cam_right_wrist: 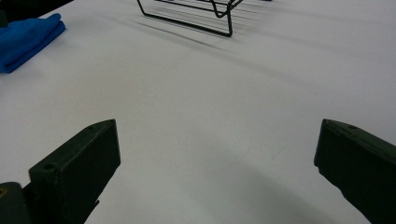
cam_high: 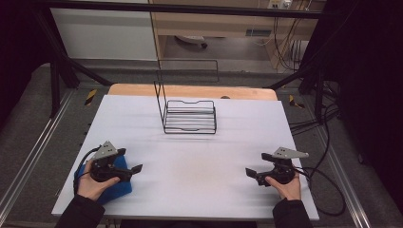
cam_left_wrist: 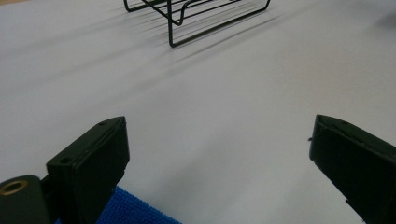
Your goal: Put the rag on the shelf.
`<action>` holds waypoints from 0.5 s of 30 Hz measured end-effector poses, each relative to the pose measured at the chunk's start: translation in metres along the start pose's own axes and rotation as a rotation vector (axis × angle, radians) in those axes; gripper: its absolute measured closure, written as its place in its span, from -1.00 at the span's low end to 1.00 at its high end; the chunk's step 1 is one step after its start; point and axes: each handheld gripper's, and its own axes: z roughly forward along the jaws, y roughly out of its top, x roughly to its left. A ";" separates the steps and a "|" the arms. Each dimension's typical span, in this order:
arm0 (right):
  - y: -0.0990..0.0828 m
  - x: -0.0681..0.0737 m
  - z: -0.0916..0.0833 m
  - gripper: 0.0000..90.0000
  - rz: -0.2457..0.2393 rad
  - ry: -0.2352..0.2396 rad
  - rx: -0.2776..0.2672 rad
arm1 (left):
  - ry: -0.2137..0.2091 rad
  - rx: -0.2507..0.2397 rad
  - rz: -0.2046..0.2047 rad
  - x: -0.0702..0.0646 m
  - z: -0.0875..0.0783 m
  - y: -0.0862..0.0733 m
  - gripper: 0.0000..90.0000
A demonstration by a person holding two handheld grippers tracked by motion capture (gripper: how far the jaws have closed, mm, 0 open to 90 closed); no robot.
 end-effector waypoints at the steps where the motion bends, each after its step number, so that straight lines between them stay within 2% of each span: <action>1: 0.000 0.000 0.000 -0.98 -0.001 0.000 0.001 | 0.000 0.001 0.000 0.000 0.000 0.000 -0.89; 8: 0.000 0.000 0.000 -0.98 -0.002 -0.005 0.009 | 0.005 0.017 0.006 -0.002 -0.003 0.000 -0.89; 11: 0.000 0.000 0.001 -0.98 0.002 -0.009 0.012 | 0.026 0.034 0.007 -0.002 -0.006 0.000 -0.88; 15: 0.000 0.000 0.001 -0.98 -0.007 -0.013 0.018 | 0.030 0.058 -0.018 0.000 -0.011 -0.003 -0.75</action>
